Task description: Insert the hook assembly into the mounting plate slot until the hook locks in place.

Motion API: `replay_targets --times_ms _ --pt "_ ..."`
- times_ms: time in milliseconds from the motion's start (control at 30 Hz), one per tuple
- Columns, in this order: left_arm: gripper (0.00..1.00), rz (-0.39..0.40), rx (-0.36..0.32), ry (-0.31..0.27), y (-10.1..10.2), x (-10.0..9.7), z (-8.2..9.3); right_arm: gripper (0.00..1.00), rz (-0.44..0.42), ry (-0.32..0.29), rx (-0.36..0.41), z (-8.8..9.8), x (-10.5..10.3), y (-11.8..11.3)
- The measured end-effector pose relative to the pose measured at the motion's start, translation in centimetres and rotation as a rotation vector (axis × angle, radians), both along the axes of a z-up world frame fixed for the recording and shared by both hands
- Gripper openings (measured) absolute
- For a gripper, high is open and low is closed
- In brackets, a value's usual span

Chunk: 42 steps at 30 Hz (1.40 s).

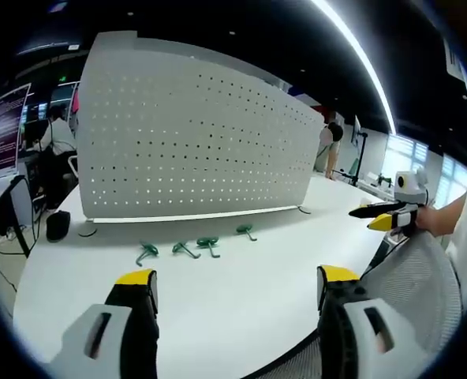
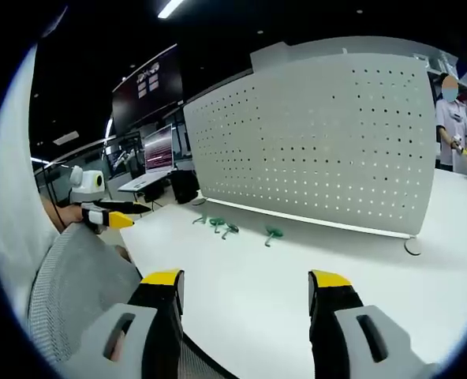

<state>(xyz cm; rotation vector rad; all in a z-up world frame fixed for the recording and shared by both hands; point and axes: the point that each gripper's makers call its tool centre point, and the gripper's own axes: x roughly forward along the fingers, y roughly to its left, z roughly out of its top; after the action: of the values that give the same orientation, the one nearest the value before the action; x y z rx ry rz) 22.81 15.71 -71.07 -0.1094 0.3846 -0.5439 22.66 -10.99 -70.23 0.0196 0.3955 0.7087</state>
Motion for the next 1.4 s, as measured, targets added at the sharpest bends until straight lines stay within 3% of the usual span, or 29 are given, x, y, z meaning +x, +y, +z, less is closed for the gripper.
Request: replay_targets --times_ms 367,600,867,1033,1400 --pt "0.85 0.005 -0.012 -0.004 0.0 0.0 0.1 0.62 -0.004 0.008 0.007 -0.1 -0.1 0.0" --pt "0.84 -0.006 0.020 -0.014 -0.1 0.0 0.1 0.62 0.013 0.009 0.003 -0.2 -0.3 0.2" --pt "0.84 0.029 0.016 -0.014 0.3 0.0 0.2 0.62 0.041 0.012 0.003 -0.2 -0.6 0.6" --pt "0.84 0.020 0.014 -0.016 0.2 0.0 0.2 0.62 0.055 -0.010 -0.029 -0.1 -0.6 0.8" --pt "0.83 0.007 0.014 -0.004 0.1 -0.1 0.1 0.62 0.043 -0.005 -0.025 -0.2 -0.5 0.7"
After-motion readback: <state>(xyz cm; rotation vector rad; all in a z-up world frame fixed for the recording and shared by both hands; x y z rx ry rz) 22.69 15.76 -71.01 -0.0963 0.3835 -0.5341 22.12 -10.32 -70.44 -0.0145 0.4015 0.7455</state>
